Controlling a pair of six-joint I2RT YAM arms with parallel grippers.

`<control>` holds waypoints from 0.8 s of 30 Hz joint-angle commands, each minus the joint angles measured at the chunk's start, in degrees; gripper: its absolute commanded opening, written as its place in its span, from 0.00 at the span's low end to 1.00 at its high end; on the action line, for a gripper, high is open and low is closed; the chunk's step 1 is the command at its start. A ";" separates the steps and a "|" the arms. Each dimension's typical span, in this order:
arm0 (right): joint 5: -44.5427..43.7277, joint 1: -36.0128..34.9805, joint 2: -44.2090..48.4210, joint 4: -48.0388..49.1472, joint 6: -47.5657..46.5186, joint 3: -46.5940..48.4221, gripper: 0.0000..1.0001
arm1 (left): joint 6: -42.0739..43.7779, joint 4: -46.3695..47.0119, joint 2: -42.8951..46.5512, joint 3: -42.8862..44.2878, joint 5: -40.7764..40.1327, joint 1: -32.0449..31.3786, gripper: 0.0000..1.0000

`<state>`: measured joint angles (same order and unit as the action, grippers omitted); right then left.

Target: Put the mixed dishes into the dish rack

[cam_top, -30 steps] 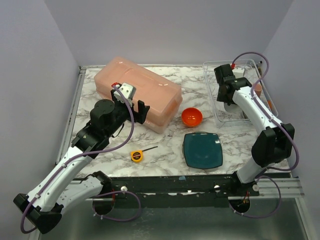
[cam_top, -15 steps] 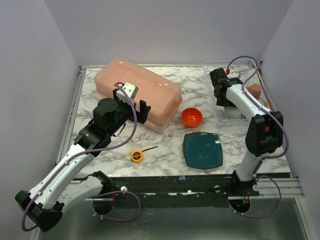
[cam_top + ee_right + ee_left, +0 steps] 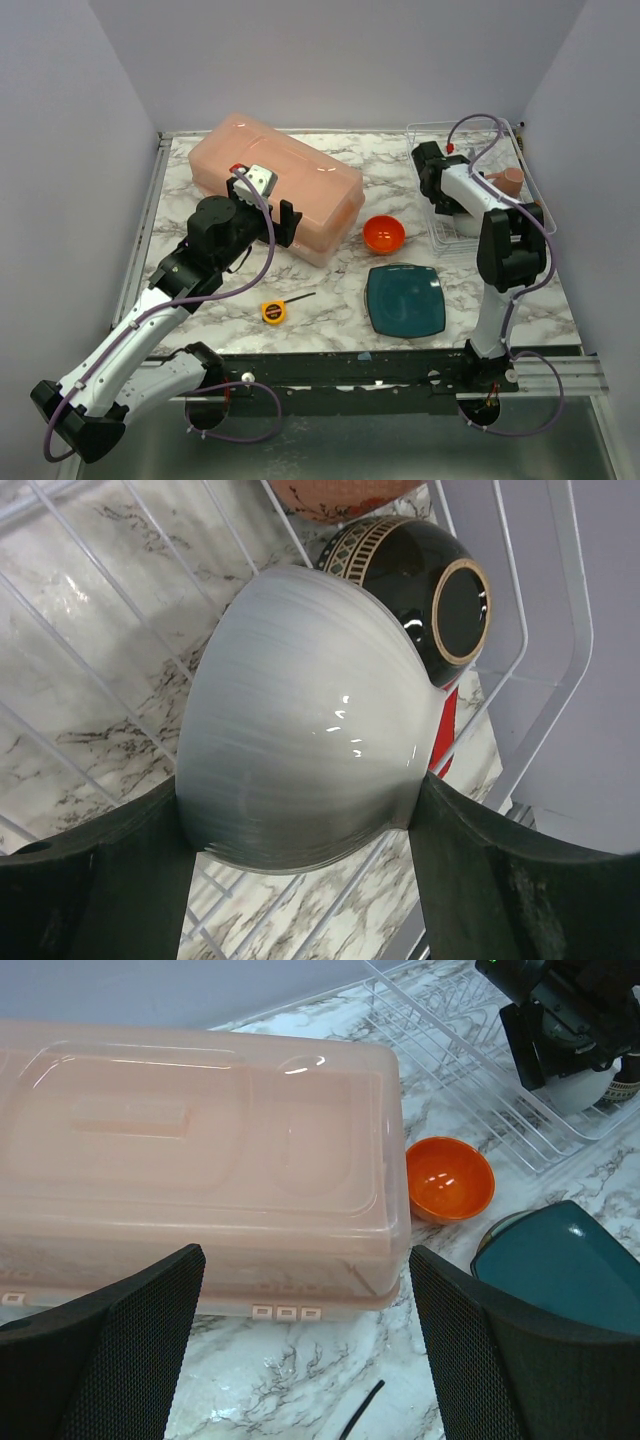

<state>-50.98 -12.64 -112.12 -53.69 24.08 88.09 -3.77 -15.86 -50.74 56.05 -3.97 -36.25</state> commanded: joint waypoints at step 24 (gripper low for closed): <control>-3.43 0.89 -5.51 2.57 -3.61 2.47 0.86 | 0.27 0.83 -1.64 -0.20 0.90 -0.31 0.83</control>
<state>-54.87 -12.60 -117.51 -52.34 21.45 91.24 -3.77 -15.84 -52.10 56.05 -3.92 -36.25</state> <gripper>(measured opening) 0.767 0.833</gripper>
